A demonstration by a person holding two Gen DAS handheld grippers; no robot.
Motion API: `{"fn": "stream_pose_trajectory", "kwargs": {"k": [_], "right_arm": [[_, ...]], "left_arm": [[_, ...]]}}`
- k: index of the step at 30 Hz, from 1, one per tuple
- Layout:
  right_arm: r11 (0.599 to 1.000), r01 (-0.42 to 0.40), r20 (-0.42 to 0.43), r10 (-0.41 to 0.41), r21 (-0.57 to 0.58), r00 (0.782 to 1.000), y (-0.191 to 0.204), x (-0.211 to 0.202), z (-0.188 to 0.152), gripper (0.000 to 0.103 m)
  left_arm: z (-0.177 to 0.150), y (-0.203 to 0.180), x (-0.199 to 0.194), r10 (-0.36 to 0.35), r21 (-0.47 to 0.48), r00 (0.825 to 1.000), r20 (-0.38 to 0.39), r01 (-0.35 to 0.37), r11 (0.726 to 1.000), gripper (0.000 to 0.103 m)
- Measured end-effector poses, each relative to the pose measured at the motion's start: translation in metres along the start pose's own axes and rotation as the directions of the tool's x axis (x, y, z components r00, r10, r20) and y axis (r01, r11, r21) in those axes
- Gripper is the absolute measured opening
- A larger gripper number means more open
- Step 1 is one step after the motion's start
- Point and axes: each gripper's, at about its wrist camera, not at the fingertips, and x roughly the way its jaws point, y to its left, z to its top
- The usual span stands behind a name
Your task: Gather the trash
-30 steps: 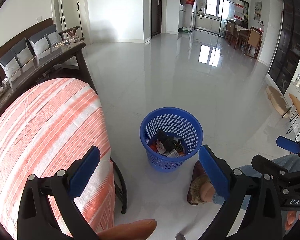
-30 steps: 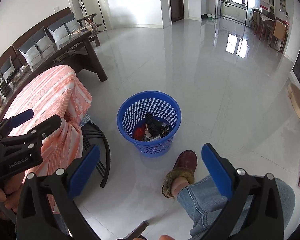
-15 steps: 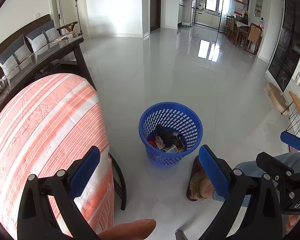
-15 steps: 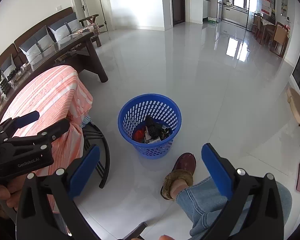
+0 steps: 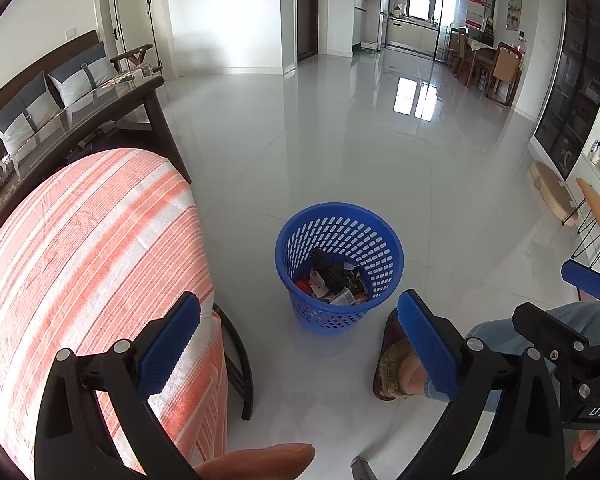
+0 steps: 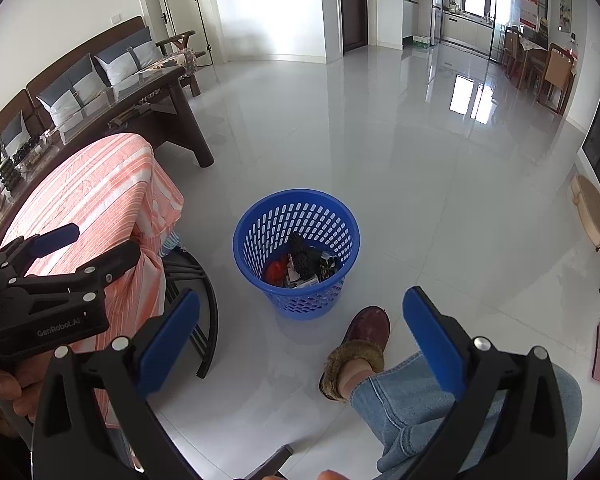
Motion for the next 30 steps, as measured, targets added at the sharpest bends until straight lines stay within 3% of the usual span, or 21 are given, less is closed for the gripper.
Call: {"fn": "stream_pose_trajectory", "kwargs": {"k": [30], "right_arm": [[1.0, 0.011, -0.011, -0.01, 0.012, 1.0, -0.0067, 0.0031, -0.0098, 0.098]], "left_arm": [[-0.0057, -0.0068, 0.0051, -0.002, 0.022, 1.0, -0.011, 0.002, 1.0, 0.098]]}}
